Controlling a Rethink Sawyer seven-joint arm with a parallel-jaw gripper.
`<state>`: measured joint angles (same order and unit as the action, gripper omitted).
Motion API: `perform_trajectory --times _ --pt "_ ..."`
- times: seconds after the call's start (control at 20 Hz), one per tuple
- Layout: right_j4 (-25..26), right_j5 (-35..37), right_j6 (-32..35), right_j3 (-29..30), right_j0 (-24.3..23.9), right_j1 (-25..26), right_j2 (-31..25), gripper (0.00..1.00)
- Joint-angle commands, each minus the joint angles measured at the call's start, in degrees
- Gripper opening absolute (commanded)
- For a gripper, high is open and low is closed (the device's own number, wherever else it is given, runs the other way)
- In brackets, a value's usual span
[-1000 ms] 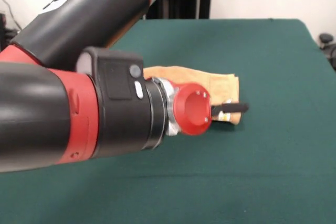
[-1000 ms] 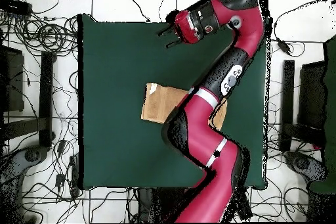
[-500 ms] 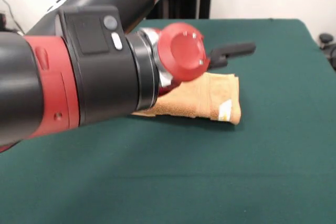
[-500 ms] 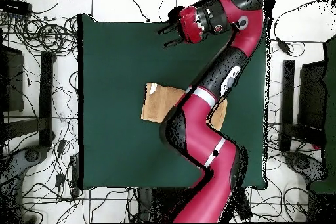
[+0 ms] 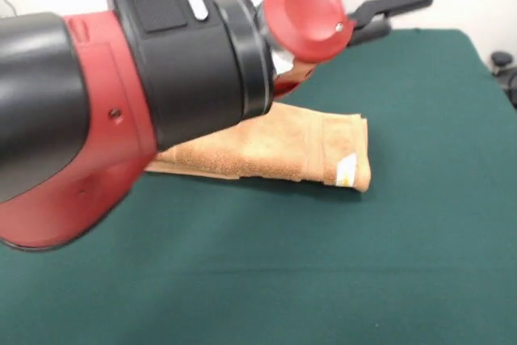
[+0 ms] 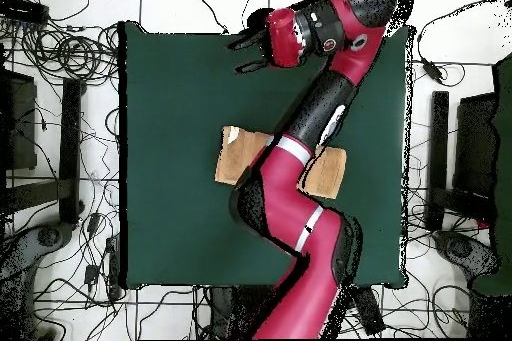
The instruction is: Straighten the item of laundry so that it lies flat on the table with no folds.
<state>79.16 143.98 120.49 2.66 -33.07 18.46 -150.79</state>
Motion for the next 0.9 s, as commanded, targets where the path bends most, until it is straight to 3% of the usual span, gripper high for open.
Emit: perform_trajectory --times 0.05,0.1,0.15,0.25,0.35,0.5,0.65,0.9 --pt "-25.3 -2.01 33.57 4.56 4.68 -0.79 17.98 1.0" --pt "-29.24 -4.0 35.74 7.66 4.33 -0.15 19.65 1.0" --pt "-33.85 -9.56 38.21 15.88 2.54 2.6 20.11 1.0" --pt "-37.0 -20.83 43.84 35.92 -2.9 10.99 17.61 1.0" --pt "-35.66 -30.36 47.81 52.48 -6.36 20.28 11.89 1.0" --pt "-35.26 -38.11 48.14 62.02 -5.72 26.96 5.43 1.0" --pt "-37.32 -44.69 43.25 68.73 -5.09 30.62 3.41 1.0" --pt "-41.05 -53.21 36.61 76.57 -6.59 33.51 6.93 1.0"
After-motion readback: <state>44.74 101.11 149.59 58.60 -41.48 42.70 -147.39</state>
